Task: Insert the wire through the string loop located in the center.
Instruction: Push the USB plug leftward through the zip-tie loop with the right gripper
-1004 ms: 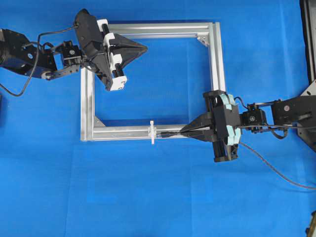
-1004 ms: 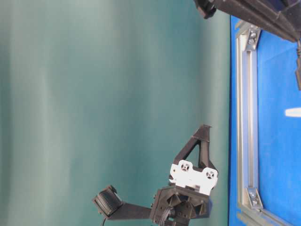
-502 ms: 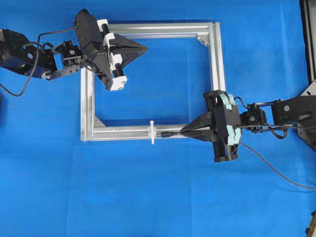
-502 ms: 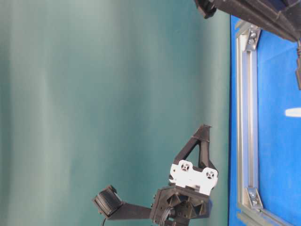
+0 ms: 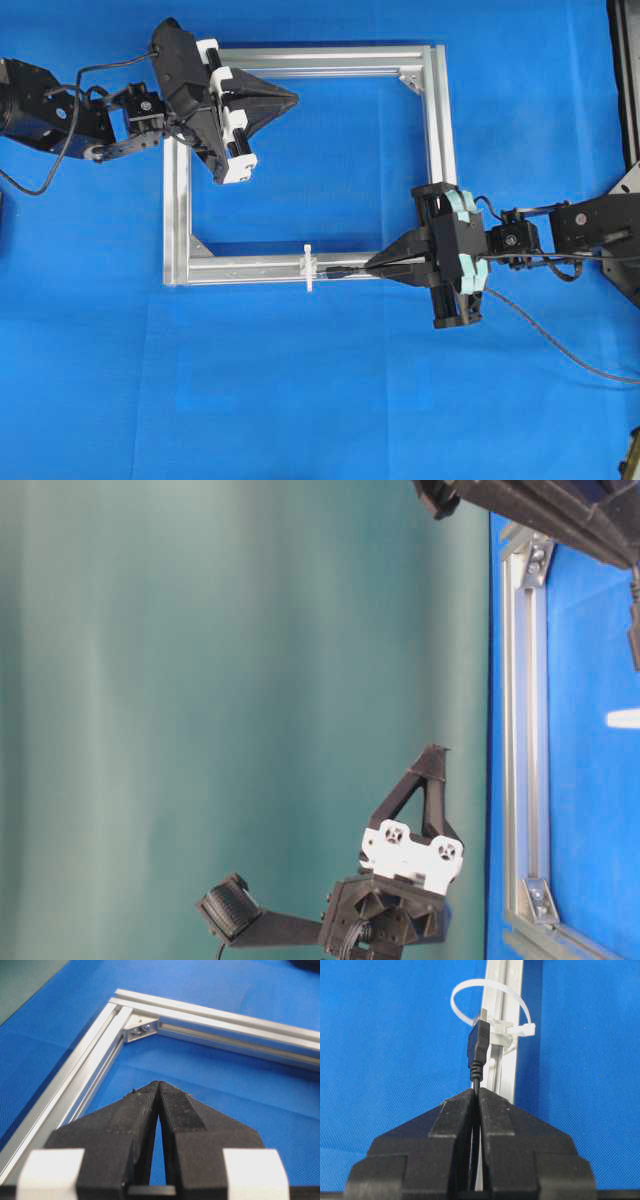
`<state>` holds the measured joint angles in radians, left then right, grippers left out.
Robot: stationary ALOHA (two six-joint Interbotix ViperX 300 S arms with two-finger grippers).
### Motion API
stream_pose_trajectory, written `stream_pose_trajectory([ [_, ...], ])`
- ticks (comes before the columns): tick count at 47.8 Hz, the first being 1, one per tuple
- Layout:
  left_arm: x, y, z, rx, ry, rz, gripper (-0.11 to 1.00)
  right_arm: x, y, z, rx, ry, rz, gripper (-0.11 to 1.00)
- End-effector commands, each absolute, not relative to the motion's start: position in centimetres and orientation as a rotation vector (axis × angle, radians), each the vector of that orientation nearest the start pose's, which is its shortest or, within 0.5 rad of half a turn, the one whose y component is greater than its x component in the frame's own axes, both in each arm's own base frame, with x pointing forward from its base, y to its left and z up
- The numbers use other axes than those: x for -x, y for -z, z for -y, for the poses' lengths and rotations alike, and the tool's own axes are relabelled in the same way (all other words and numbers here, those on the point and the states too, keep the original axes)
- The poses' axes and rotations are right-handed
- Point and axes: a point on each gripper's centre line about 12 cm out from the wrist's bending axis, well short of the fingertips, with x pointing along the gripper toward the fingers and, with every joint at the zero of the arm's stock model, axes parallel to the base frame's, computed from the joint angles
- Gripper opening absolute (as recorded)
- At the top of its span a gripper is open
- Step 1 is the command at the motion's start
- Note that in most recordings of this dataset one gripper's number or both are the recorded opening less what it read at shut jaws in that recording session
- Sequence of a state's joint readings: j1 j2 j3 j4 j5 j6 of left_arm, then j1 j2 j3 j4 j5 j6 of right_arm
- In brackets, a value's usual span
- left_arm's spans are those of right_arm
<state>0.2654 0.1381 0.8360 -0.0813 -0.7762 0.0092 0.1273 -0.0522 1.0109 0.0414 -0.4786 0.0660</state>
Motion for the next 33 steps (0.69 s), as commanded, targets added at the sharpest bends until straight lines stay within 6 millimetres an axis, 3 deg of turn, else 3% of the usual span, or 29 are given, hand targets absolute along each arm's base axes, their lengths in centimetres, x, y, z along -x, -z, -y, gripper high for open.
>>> stream_pose_trajectory([
  [1,-37.16,-15.85,-10.65,0.061,-0.32,-0.149,0.0,-32.09,-13.97,-3.83,-0.068,-0.083,-0.446,-0.03],
  [33,-37.11,-15.86,-10.64,0.062,-0.32,-0.149,0.0,-32.6,-14.07,-3.86,-0.073,-0.079,-0.44,-0.03],
])
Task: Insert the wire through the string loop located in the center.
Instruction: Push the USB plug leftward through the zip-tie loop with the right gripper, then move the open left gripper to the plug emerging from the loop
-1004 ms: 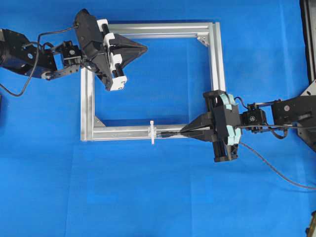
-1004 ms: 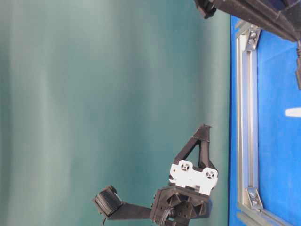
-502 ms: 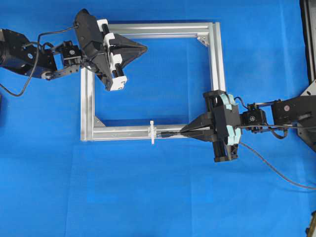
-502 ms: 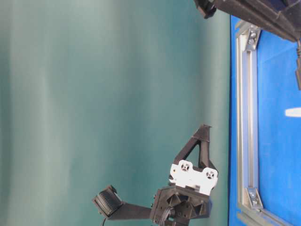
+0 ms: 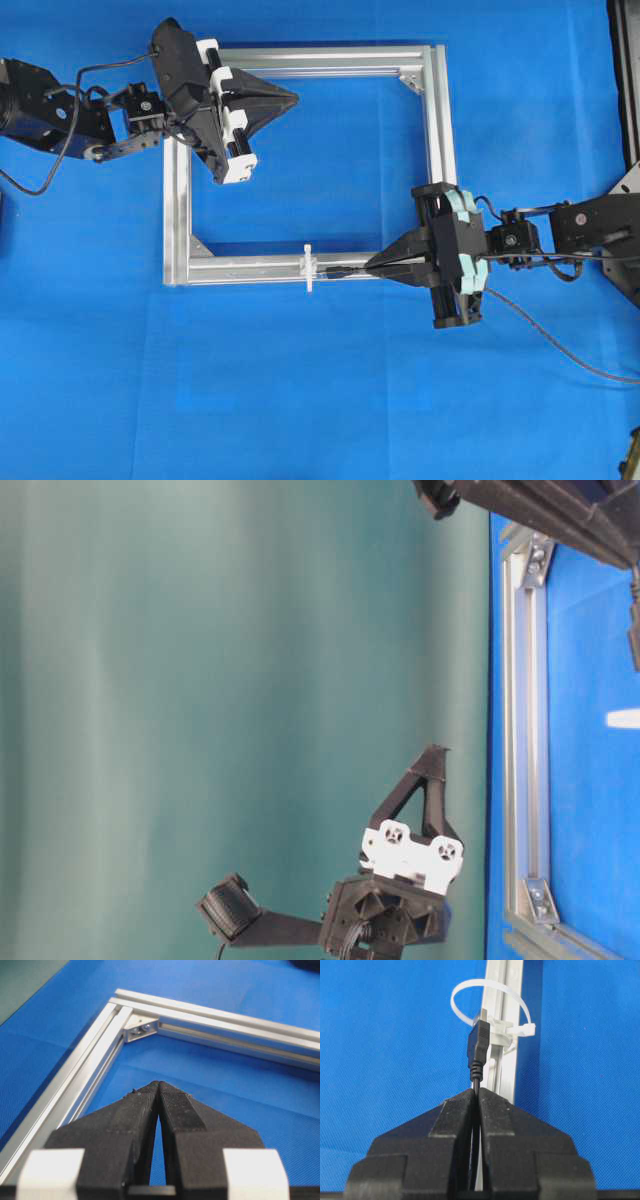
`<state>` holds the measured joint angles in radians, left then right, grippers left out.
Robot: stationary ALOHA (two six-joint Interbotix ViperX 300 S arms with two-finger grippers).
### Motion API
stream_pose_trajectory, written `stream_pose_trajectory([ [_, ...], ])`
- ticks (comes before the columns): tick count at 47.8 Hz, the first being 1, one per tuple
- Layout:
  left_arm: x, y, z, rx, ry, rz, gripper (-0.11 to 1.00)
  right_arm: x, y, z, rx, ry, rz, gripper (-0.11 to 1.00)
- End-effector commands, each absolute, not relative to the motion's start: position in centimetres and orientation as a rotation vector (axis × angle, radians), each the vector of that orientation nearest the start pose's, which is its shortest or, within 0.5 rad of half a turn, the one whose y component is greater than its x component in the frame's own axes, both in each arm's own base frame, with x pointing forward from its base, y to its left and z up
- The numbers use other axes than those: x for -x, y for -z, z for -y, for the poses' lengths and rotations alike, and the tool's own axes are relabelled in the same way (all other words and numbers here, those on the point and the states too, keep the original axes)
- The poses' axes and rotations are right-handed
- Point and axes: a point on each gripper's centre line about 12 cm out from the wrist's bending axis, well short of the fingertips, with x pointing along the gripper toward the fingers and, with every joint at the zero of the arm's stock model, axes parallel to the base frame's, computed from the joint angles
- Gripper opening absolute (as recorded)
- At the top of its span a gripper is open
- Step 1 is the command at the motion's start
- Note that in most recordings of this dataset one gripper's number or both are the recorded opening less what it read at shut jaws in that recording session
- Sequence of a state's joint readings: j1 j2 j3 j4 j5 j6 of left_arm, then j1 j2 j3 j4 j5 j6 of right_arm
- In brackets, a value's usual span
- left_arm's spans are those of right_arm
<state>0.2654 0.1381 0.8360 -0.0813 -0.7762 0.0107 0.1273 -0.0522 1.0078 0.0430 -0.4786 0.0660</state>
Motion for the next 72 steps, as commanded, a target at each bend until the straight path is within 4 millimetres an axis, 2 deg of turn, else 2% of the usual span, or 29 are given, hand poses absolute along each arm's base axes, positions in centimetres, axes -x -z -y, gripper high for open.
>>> stream_pose_trajectory([
  [1,-37.1,-15.8,-10.6,0.061,-0.32,-0.152,0.0,-32.7,-14.1,-3.9,-0.074,-0.079,-0.44,-0.03],
  [27,-36.9,-15.7,-10.6,0.063,-0.32,-0.155,0.0,-38.4,-14.1,-4.6,-0.076,-0.081,-0.408,-0.03],
  [35,-36.8,-15.7,-10.6,0.064,-0.321,-0.155,0.0,-39.0,-14.0,-4.7,-0.075,-0.081,-0.411,-0.03],
  [51,-36.7,-15.6,-10.2,0.068,-0.314,-0.157,0.0,-38.9,-13.8,-4.6,-0.077,-0.079,-0.417,-0.03],
  [61,-36.2,-15.6,-8.2,0.074,-0.265,-0.167,0.0,-39.0,-13.8,-4.4,-0.077,-0.074,-0.415,-0.03],
  [72,-35.9,-15.7,-3.8,0.067,-0.148,-0.175,0.0,-38.9,-13.8,-4.3,-0.077,-0.072,-0.417,-0.03],
])
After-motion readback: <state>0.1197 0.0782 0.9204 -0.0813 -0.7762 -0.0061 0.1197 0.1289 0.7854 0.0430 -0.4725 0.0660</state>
